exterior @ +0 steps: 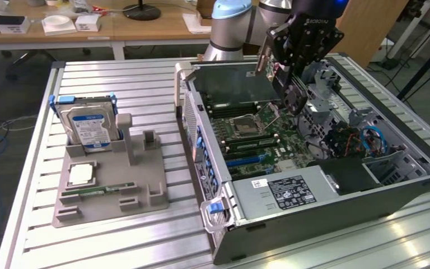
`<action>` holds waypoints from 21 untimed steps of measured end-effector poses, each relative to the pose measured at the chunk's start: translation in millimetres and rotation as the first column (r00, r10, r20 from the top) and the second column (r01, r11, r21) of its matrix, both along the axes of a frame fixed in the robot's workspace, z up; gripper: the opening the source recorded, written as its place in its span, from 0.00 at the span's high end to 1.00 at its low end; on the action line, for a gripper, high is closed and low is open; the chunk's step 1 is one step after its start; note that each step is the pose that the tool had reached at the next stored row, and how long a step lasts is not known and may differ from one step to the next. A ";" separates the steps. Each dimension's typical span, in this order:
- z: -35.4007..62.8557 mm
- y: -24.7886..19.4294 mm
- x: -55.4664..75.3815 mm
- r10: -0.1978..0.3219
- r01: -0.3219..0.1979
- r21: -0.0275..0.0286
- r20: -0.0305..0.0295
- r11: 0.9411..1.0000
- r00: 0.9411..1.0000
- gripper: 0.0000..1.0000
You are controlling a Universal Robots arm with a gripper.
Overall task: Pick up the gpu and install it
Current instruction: 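Insert the gpu into the slot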
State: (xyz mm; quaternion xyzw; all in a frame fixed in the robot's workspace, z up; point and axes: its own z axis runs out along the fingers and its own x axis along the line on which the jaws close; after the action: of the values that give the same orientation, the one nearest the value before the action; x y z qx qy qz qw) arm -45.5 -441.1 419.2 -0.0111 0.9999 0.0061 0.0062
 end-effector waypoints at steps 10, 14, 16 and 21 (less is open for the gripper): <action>0.0 0.0 0.0 0.009 -0.009 0.000 0.000 1.000 1.000 0.74; 0.0 0.0 0.0 0.012 -0.012 0.000 0.000 1.000 1.000 0.74; 0.0 0.0 0.0 0.013 -0.013 0.000 0.000 1.000 1.000 0.74; 0.0 0.0 0.0 0.017 -0.017 0.000 0.000 1.000 1.000 0.74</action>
State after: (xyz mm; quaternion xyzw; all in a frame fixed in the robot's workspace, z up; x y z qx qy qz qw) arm -45.5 -441.0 419.2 -0.0198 0.9998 0.0061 0.0061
